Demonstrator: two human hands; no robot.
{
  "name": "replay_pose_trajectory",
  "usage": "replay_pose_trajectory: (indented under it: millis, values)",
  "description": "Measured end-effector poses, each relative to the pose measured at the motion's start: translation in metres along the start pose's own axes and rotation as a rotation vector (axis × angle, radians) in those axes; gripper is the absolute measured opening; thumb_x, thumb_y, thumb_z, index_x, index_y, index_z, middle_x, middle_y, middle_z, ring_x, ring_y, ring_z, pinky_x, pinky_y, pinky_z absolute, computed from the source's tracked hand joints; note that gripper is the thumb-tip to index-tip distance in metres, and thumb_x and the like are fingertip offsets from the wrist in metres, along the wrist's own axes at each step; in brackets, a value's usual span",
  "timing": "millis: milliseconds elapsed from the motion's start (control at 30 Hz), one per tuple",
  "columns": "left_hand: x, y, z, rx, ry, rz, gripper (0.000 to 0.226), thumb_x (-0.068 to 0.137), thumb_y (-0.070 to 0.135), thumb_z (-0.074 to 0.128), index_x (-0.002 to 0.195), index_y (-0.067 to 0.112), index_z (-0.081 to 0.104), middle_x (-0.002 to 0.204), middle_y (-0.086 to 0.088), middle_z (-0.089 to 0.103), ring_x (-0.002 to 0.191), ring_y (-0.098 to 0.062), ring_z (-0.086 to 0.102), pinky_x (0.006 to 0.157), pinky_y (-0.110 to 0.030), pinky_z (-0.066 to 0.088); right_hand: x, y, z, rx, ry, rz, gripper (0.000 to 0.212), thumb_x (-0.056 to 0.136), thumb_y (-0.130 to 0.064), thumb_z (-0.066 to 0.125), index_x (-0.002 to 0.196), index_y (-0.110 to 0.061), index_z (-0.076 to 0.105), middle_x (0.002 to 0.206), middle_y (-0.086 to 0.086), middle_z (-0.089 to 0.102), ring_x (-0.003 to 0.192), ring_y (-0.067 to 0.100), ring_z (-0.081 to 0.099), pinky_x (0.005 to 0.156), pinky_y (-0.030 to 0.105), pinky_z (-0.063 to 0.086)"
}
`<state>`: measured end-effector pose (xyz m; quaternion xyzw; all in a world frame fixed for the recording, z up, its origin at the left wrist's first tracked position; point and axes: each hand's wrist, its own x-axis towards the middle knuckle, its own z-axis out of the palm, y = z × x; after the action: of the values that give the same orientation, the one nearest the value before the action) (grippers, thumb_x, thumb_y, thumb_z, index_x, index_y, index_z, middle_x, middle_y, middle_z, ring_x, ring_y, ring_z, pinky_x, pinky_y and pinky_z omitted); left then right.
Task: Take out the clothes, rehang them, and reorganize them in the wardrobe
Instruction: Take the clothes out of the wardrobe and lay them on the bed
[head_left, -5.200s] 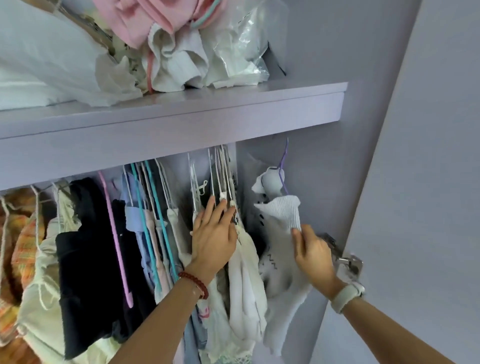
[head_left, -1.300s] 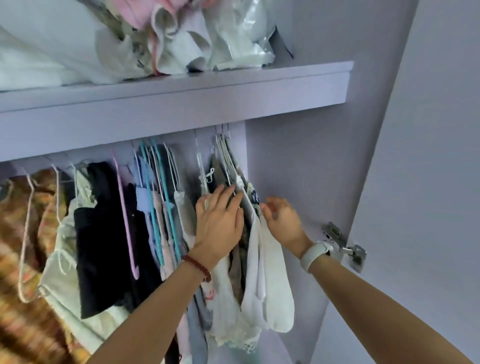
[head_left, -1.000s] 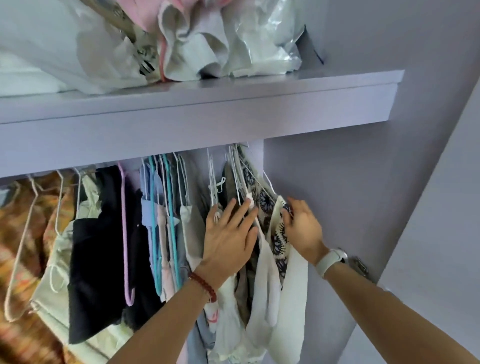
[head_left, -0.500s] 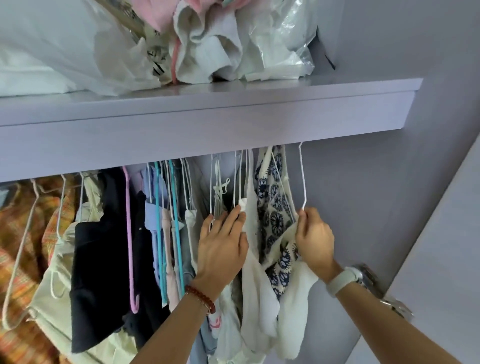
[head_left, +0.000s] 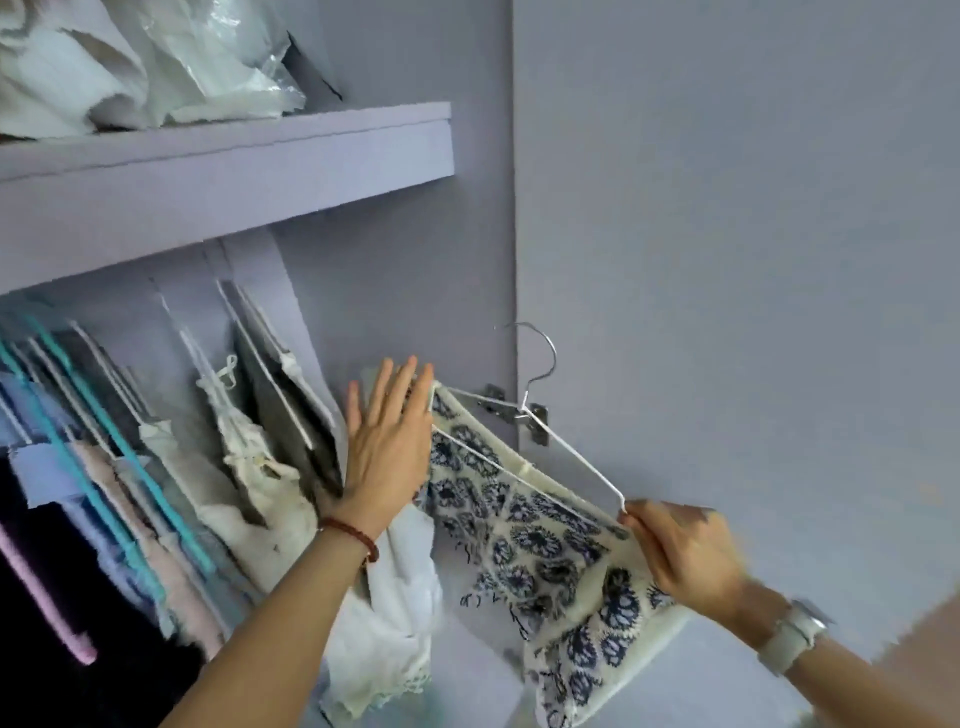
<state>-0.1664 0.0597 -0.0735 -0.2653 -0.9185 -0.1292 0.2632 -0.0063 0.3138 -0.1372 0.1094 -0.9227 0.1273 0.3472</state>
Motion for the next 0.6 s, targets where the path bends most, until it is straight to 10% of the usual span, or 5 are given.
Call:
replay_pose_trajectory:
  millis: [133,267,600]
  values:
    - [-0.019,0.053,0.024,-0.188,-0.321,0.199,0.032,0.098,0.024,0.039,0.127,0.017,0.051,0.127,-0.004,0.056,0.120,-0.021,0.049,0.109,-0.039,0.028,-0.077,0.003,-0.072,-0.166,-0.065,0.183,0.035,0.096,-0.029,0.029,0.086,-0.014,0.058,0.066,-0.003,0.063,0.049,0.015,0.058,0.042,0.019,0.046]
    - [-0.069,0.134,0.036,-0.471,-0.460,0.291,0.024,0.096,0.026,0.043,0.104,0.013,0.061,0.093,0.002,0.066,0.071,-0.007,0.056,0.062,-0.010,0.044,-0.161,-0.006,-0.129,-0.370,0.001,0.539,0.036,0.089,-0.027,0.037,0.076,-0.006,0.063,0.066,0.004,0.059,0.052,0.020,0.057,0.041,0.028,0.048]
    - [-0.191,0.349,0.052,-0.404,-0.855,0.635,0.028,0.093,0.036,0.047,0.082,0.021,0.068,0.069,0.004,0.063,0.068,-0.017,0.057,0.053,-0.023,0.035,-0.401,-0.085,-0.234,-0.131,-0.384,1.481,0.029,0.092,-0.025,0.044,0.063,-0.024,0.043,0.077,0.008,0.055,0.074,0.026,0.054,0.066,0.034,0.041]
